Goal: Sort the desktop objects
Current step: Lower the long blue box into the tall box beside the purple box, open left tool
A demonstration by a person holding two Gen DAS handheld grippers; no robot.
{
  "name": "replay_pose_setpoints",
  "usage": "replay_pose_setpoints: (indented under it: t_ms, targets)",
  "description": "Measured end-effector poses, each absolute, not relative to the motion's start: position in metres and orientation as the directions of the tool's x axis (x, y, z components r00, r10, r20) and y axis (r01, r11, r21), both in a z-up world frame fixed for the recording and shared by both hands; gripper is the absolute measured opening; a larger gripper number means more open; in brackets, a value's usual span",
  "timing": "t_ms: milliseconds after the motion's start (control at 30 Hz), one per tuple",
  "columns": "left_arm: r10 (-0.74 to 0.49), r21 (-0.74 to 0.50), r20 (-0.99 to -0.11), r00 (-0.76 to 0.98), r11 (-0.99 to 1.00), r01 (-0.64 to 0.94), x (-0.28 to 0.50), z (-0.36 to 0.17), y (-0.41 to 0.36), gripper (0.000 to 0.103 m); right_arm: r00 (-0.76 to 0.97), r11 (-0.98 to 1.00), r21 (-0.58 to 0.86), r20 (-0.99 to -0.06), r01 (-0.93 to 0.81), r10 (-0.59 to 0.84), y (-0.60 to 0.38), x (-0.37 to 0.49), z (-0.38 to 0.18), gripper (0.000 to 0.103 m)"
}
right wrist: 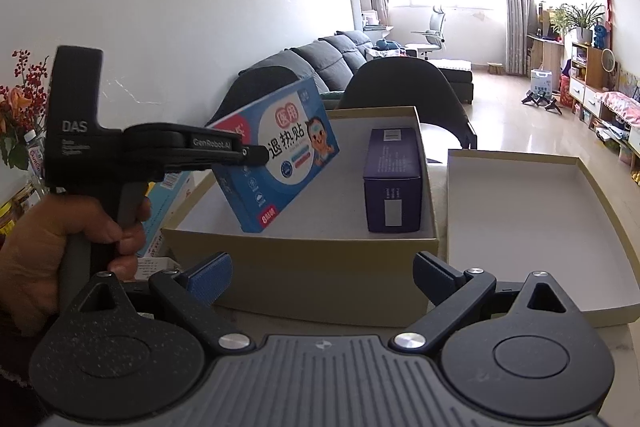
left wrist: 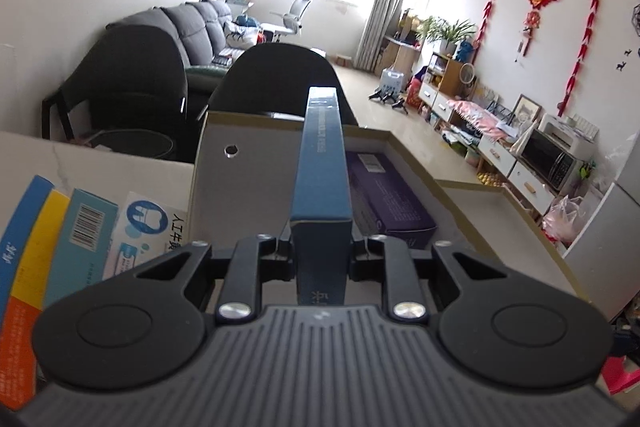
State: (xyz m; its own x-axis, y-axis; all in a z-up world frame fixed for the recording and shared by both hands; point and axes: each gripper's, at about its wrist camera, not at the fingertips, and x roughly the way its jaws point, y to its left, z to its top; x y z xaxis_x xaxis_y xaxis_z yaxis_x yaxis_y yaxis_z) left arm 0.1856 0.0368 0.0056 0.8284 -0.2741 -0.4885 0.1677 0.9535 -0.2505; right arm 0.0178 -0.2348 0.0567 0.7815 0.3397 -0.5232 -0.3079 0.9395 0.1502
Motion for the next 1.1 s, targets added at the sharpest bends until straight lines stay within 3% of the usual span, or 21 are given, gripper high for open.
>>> replay_pose_setpoints:
  t_ms: [667,1100]
  targets:
    - [-0.286,-0.277,-0.623,0.728,0.951,0.137,0.240,-0.008,0.014,0.020,0.776,0.946,0.195,-0.542,-0.258,0.323,-0.254,0.048,0.045,0.098]
    - [-0.281,-0.221,-0.673,0.684,0.959,0.176,0.246,-0.002,0.007,0.022,0.768,0.945,0.217,-0.552,-0.245,0.326,-0.254,0.058,0.040,0.098]
